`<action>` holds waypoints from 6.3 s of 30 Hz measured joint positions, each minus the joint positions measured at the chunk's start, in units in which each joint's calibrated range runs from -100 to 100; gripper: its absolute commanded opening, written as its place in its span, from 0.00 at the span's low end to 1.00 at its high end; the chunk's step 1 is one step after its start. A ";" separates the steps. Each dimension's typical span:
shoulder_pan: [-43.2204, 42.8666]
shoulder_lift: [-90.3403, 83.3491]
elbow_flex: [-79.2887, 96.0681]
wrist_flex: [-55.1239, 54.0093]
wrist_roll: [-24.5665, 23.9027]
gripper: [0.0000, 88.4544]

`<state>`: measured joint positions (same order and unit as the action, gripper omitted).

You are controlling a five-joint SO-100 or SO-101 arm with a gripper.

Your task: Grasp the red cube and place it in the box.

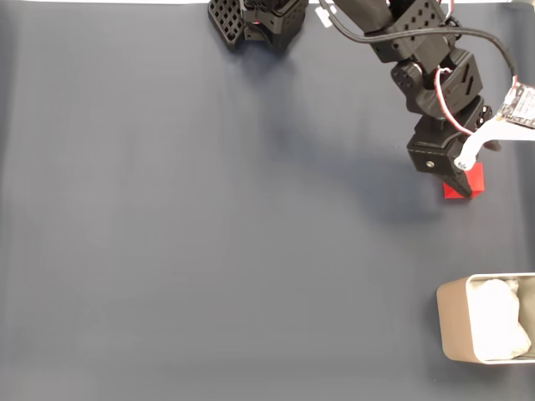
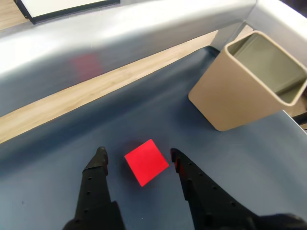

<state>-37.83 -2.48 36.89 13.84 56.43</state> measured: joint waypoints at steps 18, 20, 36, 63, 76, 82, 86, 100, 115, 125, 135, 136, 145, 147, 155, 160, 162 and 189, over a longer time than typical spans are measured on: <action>0.00 -0.26 1.08 -1.27 0.59 0.34; 0.00 0.52 1.08 -1.67 0.59 0.34; 0.00 4.43 0.99 -2.55 0.63 0.34; -2.74 4.34 1.08 -2.63 -0.59 0.34; -2.82 1.91 6.15 -2.23 -0.39 0.34; -2.82 1.22 7.50 -2.23 -0.15 0.31; -2.82 1.13 7.50 -2.23 -0.15 0.22; -2.15 0.52 7.50 -2.23 0.29 0.04; -1.56 -0.69 7.50 0.32 0.24 0.00; 2.23 -6.34 0.99 6.68 -3.37 0.00; 6.23 -8.25 -8.95 12.25 -4.35 0.00; 6.68 -8.25 -10.13 12.57 -4.35 0.00; 9.12 -8.25 -17.99 14.48 -5.23 0.00; 9.42 -8.16 -19.89 14.96 -5.67 0.00; 10.76 0.69 -30.92 14.96 -7.08 0.00; 11.65 7.64 -38.25 14.96 -7.18 0.00; 11.94 9.73 -40.69 14.96 -7.18 0.00; 12.76 26.92 -57.32 14.96 -5.71 0.00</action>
<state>-25.07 24.45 -20.43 28.80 50.72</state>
